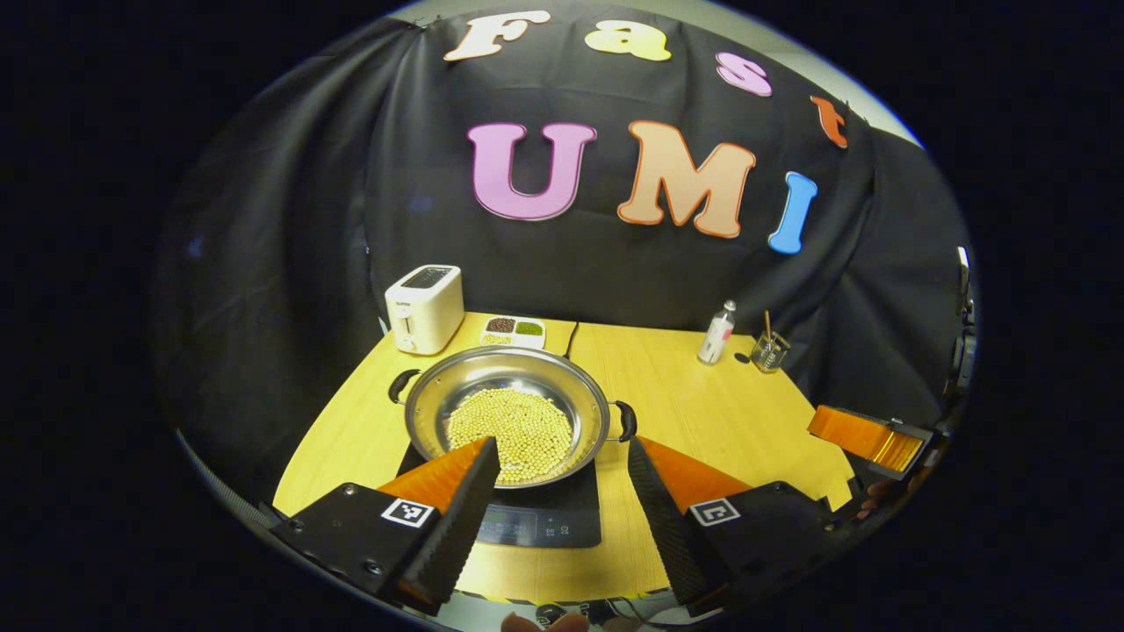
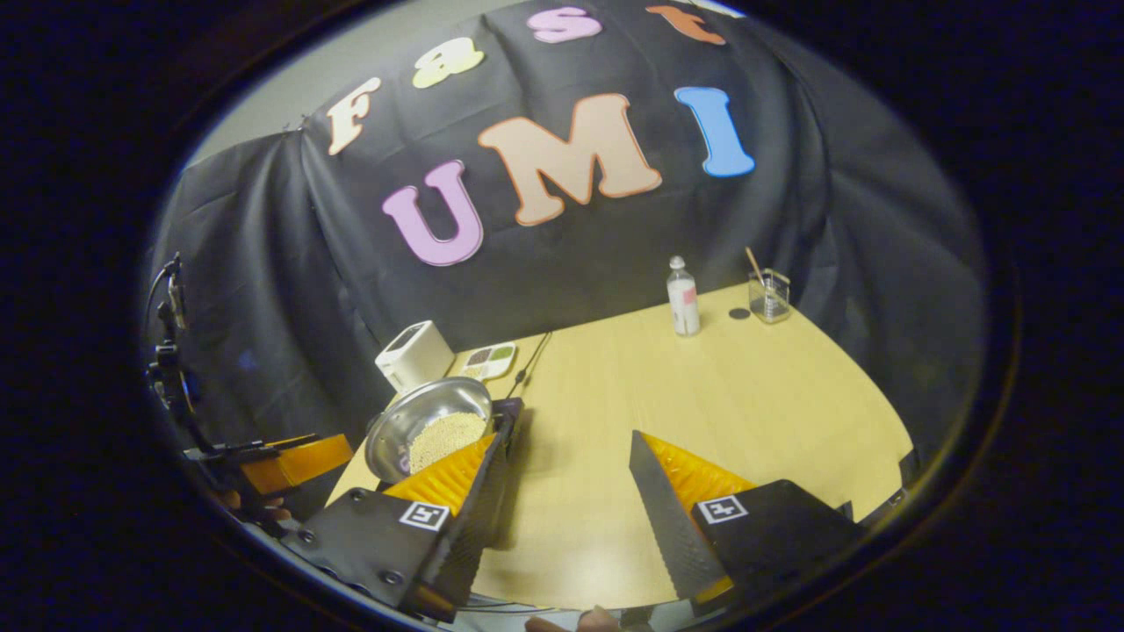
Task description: First push the handle of the pot to place it horizontally, then grasp the pot with both hands and set it on the induction cooktop.
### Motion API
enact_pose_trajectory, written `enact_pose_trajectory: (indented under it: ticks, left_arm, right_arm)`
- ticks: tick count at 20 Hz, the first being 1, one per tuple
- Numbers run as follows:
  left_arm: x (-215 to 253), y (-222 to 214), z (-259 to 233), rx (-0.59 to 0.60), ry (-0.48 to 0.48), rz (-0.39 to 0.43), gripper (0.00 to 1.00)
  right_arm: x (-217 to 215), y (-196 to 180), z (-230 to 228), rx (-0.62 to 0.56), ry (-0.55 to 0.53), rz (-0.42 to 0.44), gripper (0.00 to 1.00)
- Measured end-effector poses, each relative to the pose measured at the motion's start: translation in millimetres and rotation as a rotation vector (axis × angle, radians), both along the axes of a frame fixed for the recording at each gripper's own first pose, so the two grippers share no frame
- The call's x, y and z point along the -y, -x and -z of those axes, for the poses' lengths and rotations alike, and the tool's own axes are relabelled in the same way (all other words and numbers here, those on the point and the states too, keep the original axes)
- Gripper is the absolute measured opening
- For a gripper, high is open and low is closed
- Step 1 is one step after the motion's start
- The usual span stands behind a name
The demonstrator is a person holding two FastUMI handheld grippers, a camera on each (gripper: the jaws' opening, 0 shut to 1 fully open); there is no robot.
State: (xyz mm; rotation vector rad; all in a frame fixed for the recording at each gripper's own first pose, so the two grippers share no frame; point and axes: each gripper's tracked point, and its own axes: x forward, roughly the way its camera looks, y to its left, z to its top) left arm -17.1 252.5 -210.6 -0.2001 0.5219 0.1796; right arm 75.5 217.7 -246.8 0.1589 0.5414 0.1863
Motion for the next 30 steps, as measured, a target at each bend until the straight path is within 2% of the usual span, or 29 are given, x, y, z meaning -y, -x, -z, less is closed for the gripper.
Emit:
enact_pose_trajectory:
  ticks: [2, 5, 6, 7, 10, 13, 17, 20, 25, 30]
  left_arm:
    - [-6, 10, -16, 0.064, -0.023, 0.000, 0.90]
    - [-6, 29, -39, 0.115, -0.024, -0.011, 0.90]
    - [-5, 29, -52, 0.151, -0.017, -0.020, 0.90]
    - [-5, 30, -62, 0.175, -0.009, -0.027, 0.89]
    - [1, 32, -91, 0.220, 0.011, -0.029, 0.89]
    - [9, 28, -137, 0.306, -0.043, -0.013, 0.89]
    - [36, 27, -196, 0.471, -0.142, -0.005, 0.89]
    - [48, 35, -202, 0.513, -0.164, -0.018, 0.88]
    - [63, 44, -180, 0.470, -0.151, 0.009, 0.87]
    - [76, 37, -179, 0.457, -0.170, 0.034, 0.88]
  right_arm:
    - [-15, 14, -20, 0.075, -0.001, -0.023, 0.87]
    - [-28, 35, -34, 0.121, 0.079, -0.069, 0.87]
    - [-34, 38, -49, 0.148, 0.095, -0.081, 0.87]
    - [-39, 35, -65, 0.186, 0.107, -0.083, 0.77]
    - [-53, 32, -119, 0.306, 0.118, -0.102, 0.77]
    - [-55, 35, -170, 0.409, 0.114, -0.102, 0.79]
    - [-15, 49, -211, 0.501, 0.142, -0.048, 0.82]
    - [30, 58, -198, 0.479, 0.181, 0.005, 0.93]
    - [60, 74, -226, 0.611, 0.224, 0.046, 0.93]
    - [70, 79, -218, 0.570, 0.186, 0.064, 0.94]
